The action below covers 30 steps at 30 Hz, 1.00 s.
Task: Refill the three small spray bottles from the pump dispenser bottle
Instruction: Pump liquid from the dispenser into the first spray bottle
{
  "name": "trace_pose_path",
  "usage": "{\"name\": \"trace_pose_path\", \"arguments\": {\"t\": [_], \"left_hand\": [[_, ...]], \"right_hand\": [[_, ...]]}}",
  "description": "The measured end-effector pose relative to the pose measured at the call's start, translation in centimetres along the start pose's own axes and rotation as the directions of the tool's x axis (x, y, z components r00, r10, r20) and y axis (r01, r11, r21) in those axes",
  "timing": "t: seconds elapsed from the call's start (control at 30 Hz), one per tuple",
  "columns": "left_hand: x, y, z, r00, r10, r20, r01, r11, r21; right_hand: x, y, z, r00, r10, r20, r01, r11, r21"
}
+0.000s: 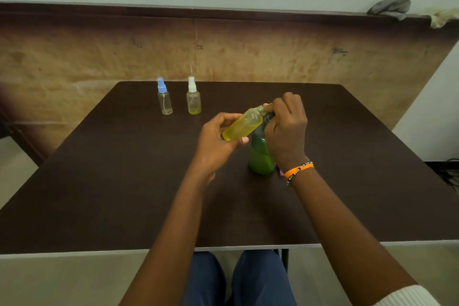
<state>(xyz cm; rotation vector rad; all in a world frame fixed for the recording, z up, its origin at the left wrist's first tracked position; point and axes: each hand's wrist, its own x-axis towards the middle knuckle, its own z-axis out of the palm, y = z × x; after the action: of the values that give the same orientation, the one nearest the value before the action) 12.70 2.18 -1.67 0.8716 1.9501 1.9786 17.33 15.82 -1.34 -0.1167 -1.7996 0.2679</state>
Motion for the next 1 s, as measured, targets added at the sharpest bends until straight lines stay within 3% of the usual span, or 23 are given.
{"name": "trace_pose_path", "arguments": {"t": [1.0], "left_hand": [[0.1, 0.2, -0.1, 1.000, -0.003, 0.009, 0.003, 1.000, -0.020]], "right_hand": [[-0.3, -0.1, 0.4, 0.999, 0.034, -0.036, -0.032, 0.998, 0.045]]}}
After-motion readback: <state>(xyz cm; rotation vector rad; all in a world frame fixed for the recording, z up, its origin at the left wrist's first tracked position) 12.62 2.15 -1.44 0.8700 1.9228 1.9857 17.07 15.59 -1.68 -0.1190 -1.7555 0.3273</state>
